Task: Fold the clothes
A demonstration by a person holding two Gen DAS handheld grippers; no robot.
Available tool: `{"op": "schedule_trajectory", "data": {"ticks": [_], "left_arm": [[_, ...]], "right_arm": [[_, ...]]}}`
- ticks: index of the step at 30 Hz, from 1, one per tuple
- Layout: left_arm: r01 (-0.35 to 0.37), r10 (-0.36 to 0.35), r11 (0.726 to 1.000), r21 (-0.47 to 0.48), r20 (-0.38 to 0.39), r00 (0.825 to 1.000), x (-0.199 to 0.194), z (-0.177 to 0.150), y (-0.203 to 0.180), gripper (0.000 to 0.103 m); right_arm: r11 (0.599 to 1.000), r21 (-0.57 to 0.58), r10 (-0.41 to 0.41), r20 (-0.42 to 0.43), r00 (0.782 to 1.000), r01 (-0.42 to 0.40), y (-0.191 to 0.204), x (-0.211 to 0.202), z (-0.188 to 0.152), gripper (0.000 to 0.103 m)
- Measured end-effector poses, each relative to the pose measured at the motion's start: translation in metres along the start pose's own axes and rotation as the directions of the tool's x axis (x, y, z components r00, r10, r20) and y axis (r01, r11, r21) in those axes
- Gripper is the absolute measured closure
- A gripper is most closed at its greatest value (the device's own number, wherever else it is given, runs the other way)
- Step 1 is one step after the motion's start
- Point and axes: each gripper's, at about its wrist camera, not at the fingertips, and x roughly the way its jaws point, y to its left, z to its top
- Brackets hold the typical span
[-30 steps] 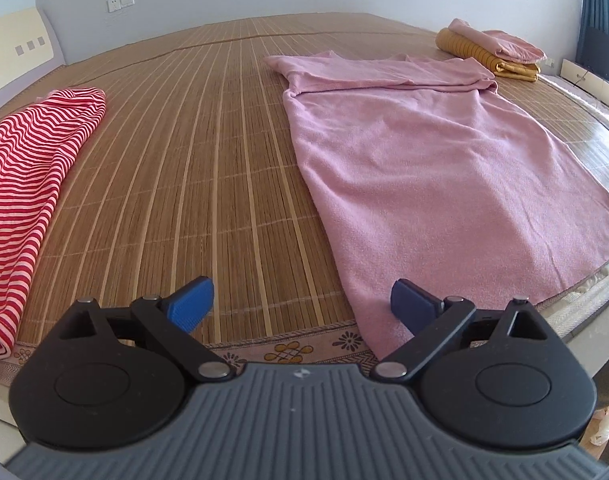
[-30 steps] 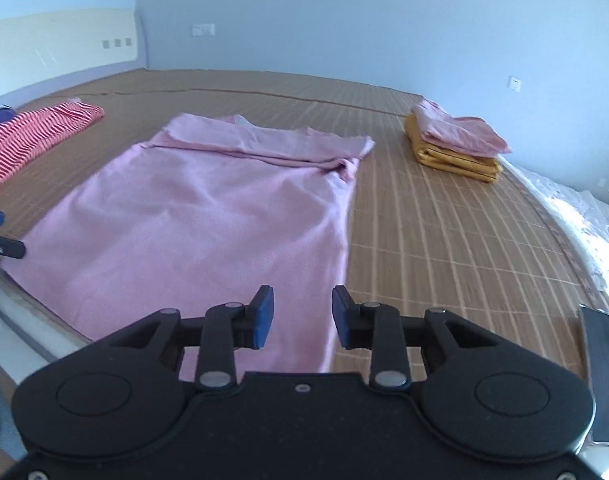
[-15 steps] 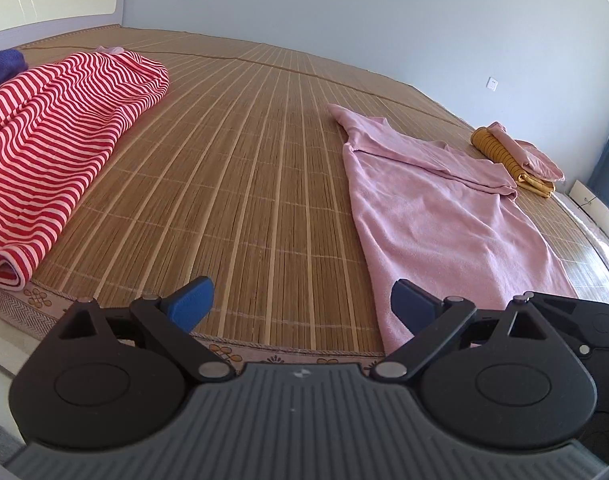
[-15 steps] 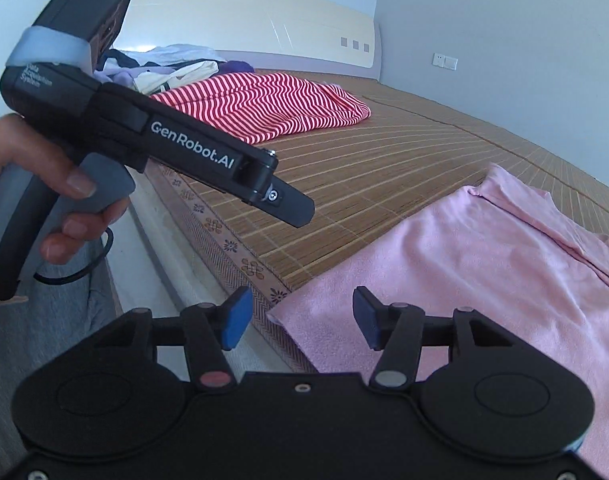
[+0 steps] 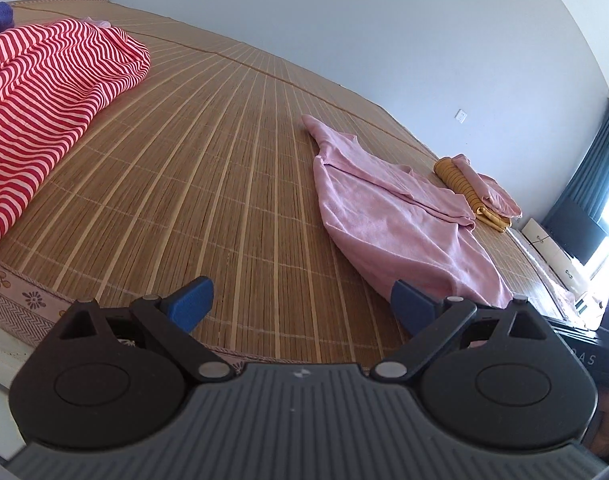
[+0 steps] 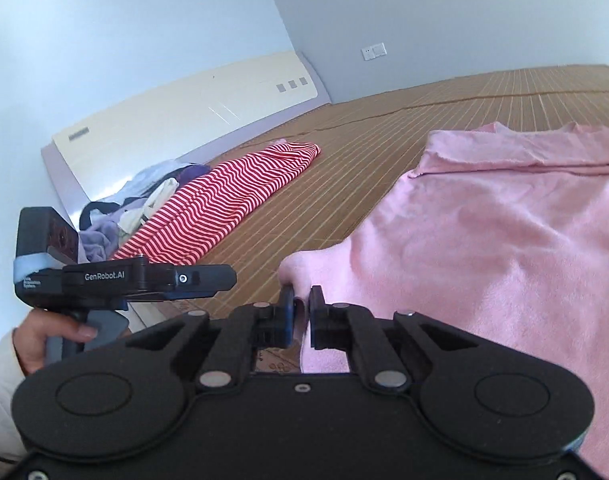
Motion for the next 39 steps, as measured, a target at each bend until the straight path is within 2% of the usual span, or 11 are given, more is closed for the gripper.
{"op": "schedule_trajectory", "data": {"ticks": [7, 12, 15, 17, 20, 23, 25, 27, 32, 36, 39], "left_arm": [[-0.022, 0.022, 1.000, 0.021, 0.015, 1.000, -0.011, 0.004, -0.002, 0.005], [-0.031, 0.031, 0.999, 0.026, -0.003, 1.000, -0.007, 0.003, -0.006, 0.005], [-0.029, 0.030, 0.998, 0.053, -0.010, 1.000, -0.004, 0.003, -0.013, 0.005], [-0.035, 0.037, 0.996, 0.077, -0.015, 0.999, -0.002, 0.002, -0.017, 0.005], [-0.053, 0.054, 0.994, 0.100, -0.007, 0.999, 0.004, 0.002, -0.025, 0.005], [-0.054, 0.057, 0.985, 0.161, -0.011, 0.998, 0.020, 0.004, -0.044, 0.005], [-0.053, 0.058, 0.972, 0.228, -0.013, 0.998, 0.036, 0.001, -0.062, 0.005], [-0.080, 0.088, 0.949, 0.306, -0.012, 0.996, 0.054, -0.005, -0.081, 0.005], [-0.164, 0.211, 0.858, 0.488, -0.044, 0.976, 0.080, -0.032, -0.095, 0.005], [-0.162, 0.206, 0.869, 0.467, -0.044, 0.978, 0.075, -0.032, -0.082, 0.005], [-0.173, 0.218, 0.870, 0.462, -0.046, 0.975, 0.069, -0.028, -0.075, 0.005]], "right_arm": [[0.997, -0.079, 0.013, -0.138, 0.990, -0.024, 0.026, 0.039, -0.026, 0.095], [0.982, -0.178, 0.033, -0.175, 0.984, -0.065, 0.043, 0.036, -0.031, 0.093], [0.969, -0.191, 0.114, -0.210, 0.971, -0.155, 0.046, 0.024, -0.026, 0.082], [0.971, -0.172, 0.136, -0.175, 0.975, -0.166, 0.041, 0.008, -0.020, 0.059], [0.981, -0.188, -0.054, -0.057, 0.997, 0.042, 0.021, -0.015, -0.005, 0.057], [0.934, -0.208, -0.297, 0.002, 0.955, 0.291, -0.002, -0.015, 0.006, 0.058], [0.915, -0.235, -0.332, 0.018, 0.943, 0.327, -0.015, -0.001, 0.009, 0.058], [0.923, -0.229, -0.317, -0.003, 0.948, 0.308, -0.025, 0.012, 0.007, 0.058], [0.906, -0.294, -0.345, -0.100, 0.933, 0.304, -0.031, 0.004, -0.010, 0.053], [0.911, -0.288, -0.357, -0.190, 0.915, 0.296, -0.028, -0.034, -0.016, 0.049], [0.872, -0.333, -0.429, -0.171, 0.887, 0.358, -0.020, -0.068, -0.022, 0.049]]}}
